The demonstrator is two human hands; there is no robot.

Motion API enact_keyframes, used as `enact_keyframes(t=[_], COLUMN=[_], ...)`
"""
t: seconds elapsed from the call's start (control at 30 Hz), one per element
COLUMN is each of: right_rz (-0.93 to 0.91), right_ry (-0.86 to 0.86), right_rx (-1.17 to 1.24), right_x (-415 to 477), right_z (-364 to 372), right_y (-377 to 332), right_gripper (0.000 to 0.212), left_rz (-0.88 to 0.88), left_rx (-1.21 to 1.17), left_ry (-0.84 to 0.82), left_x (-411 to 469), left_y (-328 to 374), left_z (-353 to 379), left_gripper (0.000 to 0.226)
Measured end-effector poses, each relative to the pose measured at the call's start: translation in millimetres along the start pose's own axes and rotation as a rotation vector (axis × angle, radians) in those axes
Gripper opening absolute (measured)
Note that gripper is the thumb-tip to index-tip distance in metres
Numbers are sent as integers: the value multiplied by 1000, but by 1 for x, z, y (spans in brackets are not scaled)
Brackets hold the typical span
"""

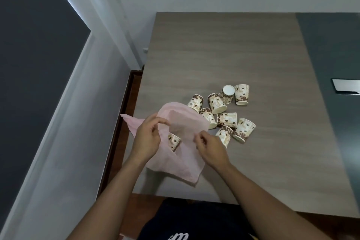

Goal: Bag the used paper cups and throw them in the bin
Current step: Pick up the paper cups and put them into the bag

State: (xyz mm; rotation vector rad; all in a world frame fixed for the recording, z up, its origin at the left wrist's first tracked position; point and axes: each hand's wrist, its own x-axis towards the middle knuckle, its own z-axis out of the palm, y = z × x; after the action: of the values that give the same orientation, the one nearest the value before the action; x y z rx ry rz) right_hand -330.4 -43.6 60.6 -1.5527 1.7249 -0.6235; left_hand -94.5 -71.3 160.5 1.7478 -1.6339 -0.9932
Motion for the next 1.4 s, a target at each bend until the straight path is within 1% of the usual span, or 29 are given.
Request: enact_keyframes(t=[0.07,0.1,0.13,0.17,0.2,0.23,0.27,0.3,0.33,0.37,0.4,0.47,0.5,0.6,0.63,0.67,0.73,0.8,0.87,0.9,1.0,1.07,1.1,1.17,1.27,1.3,1.37,1.4], right_rz=[17,34,79,151,225,276,298,294,287,286,296,306,293,343,370,385,393,361,266,220,113,41,7,-57,-139,-154,-131,-96], right_ry=[162,214,213,130,-6,-150,-251,-286,-278,-240,-185,-54,20,261,337,403,480,493,457,409,157,-4,-62,-149,-312,-365,-401,-364], right_rx=[-73,-159,-274,-388,-490,-567,-609,-623,-622,-616,-593,-470,-385,-195,-132,-79,-22,22,35,37,37,9,9,28,29,31,60,89], right_x=[2,4,5,4,2,-1,-5,-10,-13,-15,-17,-18,-18,-20,-21,-22,-24,-27,-30,-31,-32,-31,-29,-27,-20,-18,-16,-15], right_z=[-16,-22,-27,-30,-31,-33,-33,-33,-30,-27,-25,-22,-20,-26,-29,-32,-37,-37,-32,-27,-6,10,17,27,36,37,36,33], right_y=[18,28,36,45,51,58,64,70,76,81,85,92,95,83,75,70,61,51,36,28,3,-12,-21,-39,-55,-57,-56,-52], right_gripper=[28,26,29,34,38,41,45,49,52,53,55,58,54,31,30,36,53,58,54,52,45,32,29,31,47,49,43,38], left_rz=[-26,-41,-56,-68,-85,-106,-126,-134,-132,-118,-100,-74,-61,-60,-69,-70,-48,-31,-23,-11,52,73,76,90,97,94,86,76], left_rx=[34,52,67,90,120,147,173,195,228,275,336,418,430,415,407,396,374,339,276,230,146,117,109,94,69,64,60,58], left_ry=[41,50,54,52,42,30,24,14,-13,-67,-138,-252,-286,-349,-357,-358,-349,-335,-324,-320,-314,-326,-332,-335,-320,-314,-310,-312], left_x=[-3,-3,-3,-4,-4,-3,-4,-5,-6,-8,-10,-13,-15,-17,-17,-16,-14,-12,-11,-10,-10,-10,-10,-11,-10,-10,-9,-8], left_y=[-4,-5,-4,-4,-5,-5,-4,-6,-8,-10,-12,-14,-14,-15,-15,-15,-14,-12,-8,-6,1,4,7,10,15,17,17,16], left_z=[4,4,4,4,4,4,4,3,0,-2,-4,-10,-12,-17,-19,-21,-23,-23,-23,-21,-17,-13,-11,-8,-5,-4,-3,-1], left_gripper=[55,54,53,53,53,52,50,48,49,54,63,82,86,88,86,83,79,76,75,74,72,72,72,72,70,70,72,73])
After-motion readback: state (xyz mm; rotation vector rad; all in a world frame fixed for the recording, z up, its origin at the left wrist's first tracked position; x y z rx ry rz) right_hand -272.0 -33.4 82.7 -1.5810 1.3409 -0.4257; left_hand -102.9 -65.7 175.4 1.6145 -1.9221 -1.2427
